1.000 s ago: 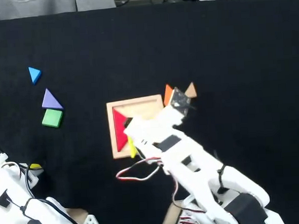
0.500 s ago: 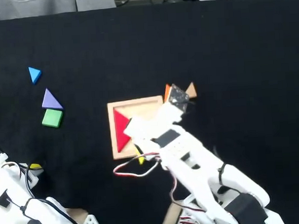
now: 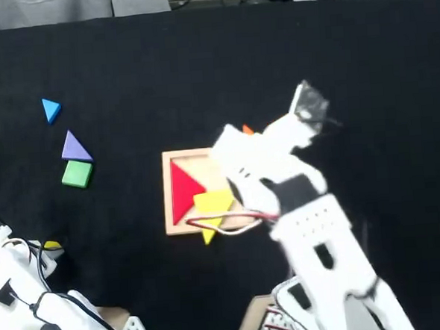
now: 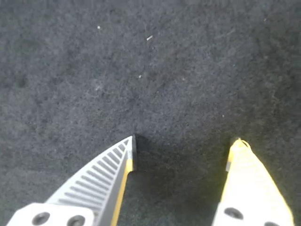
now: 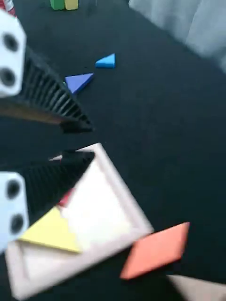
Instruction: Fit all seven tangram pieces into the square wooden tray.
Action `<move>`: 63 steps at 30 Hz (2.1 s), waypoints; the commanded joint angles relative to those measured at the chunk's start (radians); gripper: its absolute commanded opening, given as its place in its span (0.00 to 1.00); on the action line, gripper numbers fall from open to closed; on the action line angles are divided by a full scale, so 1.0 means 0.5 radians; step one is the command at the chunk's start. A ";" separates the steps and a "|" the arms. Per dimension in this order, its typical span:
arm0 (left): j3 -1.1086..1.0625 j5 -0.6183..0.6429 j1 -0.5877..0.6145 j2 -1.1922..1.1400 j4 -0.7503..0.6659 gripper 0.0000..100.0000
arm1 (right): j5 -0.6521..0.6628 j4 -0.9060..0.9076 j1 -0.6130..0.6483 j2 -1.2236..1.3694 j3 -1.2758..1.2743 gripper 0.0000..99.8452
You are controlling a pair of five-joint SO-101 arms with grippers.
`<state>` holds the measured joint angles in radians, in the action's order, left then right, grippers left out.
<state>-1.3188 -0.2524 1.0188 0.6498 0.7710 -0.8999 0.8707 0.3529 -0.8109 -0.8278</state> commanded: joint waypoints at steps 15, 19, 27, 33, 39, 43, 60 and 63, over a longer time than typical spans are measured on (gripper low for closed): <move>-0.005 -0.012 -0.035 0.021 -0.015 0.32 | 2.231 0.448 -0.021 0.364 0.287 0.09; -0.005 -0.015 -0.035 0.021 -0.015 0.32 | 2.222 0.724 -0.021 1.008 0.839 0.06; -0.005 -0.015 -0.032 0.021 -0.015 0.32 | 2.231 0.700 -0.025 1.674 1.152 0.06; -0.005 -0.015 -0.032 0.021 -0.015 0.32 | 2.231 0.549 -0.071 1.840 1.140 0.06; -0.005 -0.015 -0.038 0.021 -0.015 0.32 | 2.234 0.540 -0.080 2.033 1.155 0.06; -0.005 -0.015 -0.038 0.021 -0.015 0.32 | 2.234 0.509 -0.083 2.058 1.155 0.06; -0.005 -0.015 -0.038 0.021 -0.015 0.32 | 2.302 0.313 -0.077 2.061 0.968 0.06; -0.005 -0.015 -0.038 0.021 -0.015 0.32 | 2.317 0.316 -0.080 2.061 0.965 0.06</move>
<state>-1.3188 -0.2524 1.0188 0.6498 0.7710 0.2417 1.0441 0.3222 0.2263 -0.3460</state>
